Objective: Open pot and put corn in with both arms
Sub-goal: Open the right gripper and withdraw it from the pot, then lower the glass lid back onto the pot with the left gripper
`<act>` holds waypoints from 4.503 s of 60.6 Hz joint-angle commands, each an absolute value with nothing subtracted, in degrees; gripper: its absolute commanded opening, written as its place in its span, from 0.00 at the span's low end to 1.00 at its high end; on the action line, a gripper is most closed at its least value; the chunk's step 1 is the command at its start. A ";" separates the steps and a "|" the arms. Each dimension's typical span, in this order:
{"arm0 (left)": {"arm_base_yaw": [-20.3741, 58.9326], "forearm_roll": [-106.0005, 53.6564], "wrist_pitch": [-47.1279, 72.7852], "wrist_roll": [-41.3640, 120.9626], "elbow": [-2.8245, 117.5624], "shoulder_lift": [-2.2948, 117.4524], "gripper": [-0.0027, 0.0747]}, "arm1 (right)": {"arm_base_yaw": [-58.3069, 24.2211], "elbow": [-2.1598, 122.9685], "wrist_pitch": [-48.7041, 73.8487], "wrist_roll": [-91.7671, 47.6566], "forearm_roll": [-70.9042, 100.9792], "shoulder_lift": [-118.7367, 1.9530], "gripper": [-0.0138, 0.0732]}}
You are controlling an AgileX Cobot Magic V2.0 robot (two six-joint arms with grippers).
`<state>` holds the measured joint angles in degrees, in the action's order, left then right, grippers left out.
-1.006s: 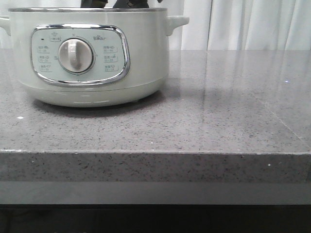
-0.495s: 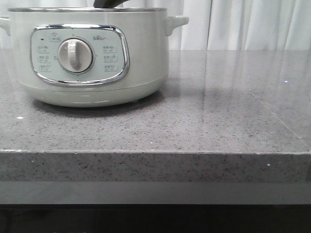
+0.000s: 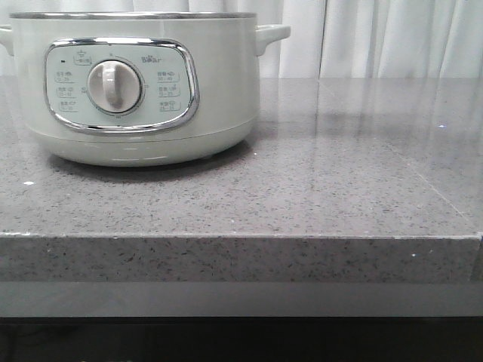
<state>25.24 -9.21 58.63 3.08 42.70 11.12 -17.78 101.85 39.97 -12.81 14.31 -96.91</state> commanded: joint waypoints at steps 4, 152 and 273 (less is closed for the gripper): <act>25.65 -10.86 50.14 2.48 44.62 11.80 0.27 | -12.62 95.56 33.16 -12.32 12.53 -87.79 0.09; 25.65 -4.16 46.48 6.07 104.02 91.74 0.27 | -6.73 18.81 7.50 -13.58 11.27 -14.69 0.09; 25.65 -5.90 19.64 5.67 58.73 54.90 0.01 | -6.73 18.81 7.20 -13.58 11.27 -14.69 0.09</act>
<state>25.24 -4.91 27.44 6.10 62.54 61.04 -6.51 17.27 12.35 -13.19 11.17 -14.30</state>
